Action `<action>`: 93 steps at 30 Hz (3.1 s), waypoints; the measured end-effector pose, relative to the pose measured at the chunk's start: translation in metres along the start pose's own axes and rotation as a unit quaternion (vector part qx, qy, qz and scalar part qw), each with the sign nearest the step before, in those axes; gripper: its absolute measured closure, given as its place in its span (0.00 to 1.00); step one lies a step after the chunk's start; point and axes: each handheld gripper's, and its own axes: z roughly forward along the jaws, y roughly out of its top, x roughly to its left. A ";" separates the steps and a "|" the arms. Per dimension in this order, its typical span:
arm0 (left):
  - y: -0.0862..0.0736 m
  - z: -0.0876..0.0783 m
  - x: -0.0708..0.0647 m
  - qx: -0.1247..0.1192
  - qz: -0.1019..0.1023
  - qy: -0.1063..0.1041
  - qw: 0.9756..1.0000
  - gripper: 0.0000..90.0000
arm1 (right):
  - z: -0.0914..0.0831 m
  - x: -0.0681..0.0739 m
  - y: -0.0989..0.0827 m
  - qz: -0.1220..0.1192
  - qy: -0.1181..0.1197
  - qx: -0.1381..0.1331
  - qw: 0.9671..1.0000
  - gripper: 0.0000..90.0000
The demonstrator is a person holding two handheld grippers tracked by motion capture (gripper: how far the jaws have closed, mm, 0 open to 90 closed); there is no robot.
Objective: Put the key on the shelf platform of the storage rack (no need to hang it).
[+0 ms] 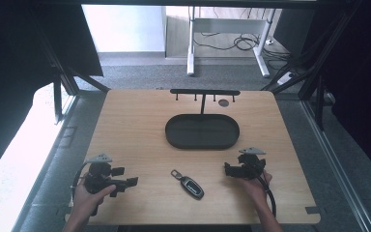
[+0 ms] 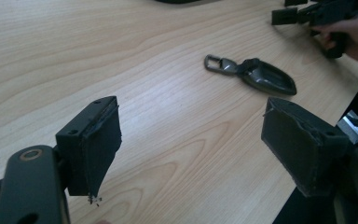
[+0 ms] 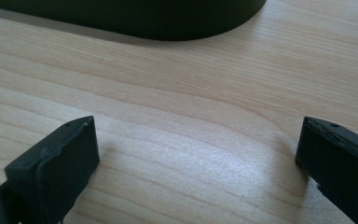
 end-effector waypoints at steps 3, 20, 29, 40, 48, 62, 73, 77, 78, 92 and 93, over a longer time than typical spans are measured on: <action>-0.002 0.000 0.001 0.001 -0.002 0.006 1.000 0.22 | -0.008 0.000 0.001 -0.009 0.005 0.015 1.000 0.13; -0.002 -0.001 0.003 0.001 -0.006 0.022 1.000 0.22 | -0.048 0.003 0.016 -0.066 0.076 -0.018 0.995 0.29; -0.001 -0.001 0.002 0.001 -0.001 0.020 1.000 0.22 | -0.062 0.017 0.034 -0.109 0.099 0.007 0.989 0.29; 0.000 0.000 0.002 0.003 -0.001 0.018 1.000 0.22 | -0.076 0.042 0.064 -0.141 0.133 0.019 0.981 0.33; 0.000 0.000 0.001 0.004 0.000 0.017 1.000 0.22 | -0.080 0.063 0.082 -0.164 0.149 0.021 0.975 0.35; 0.000 0.002 0.000 0.007 0.003 0.015 1.000 0.22 | -0.074 0.093 0.089 -0.199 0.165 0.042 0.965 0.35; 0.000 0.004 -0.001 0.010 0.005 0.014 1.000 0.22 | -0.066 0.114 0.090 -0.222 0.176 0.062 0.957 0.35; 0.000 0.003 -0.001 0.009 0.005 0.013 1.000 0.22 | -0.064 0.121 0.088 -0.230 0.179 0.071 0.954 0.35; 0.000 0.003 -0.001 0.010 0.005 0.013 1.000 0.22 | -0.064 0.121 0.088 -0.230 0.179 0.071 0.954 0.35; 0.000 0.002 -0.001 0.007 0.004 0.010 1.000 0.22 | -0.047 0.141 0.075 -0.246 0.185 0.116 0.944 0.36; 0.001 0.002 -0.001 0.008 0.005 0.010 1.000 0.22 | -0.045 0.143 0.073 -0.248 0.185 0.122 0.943 0.36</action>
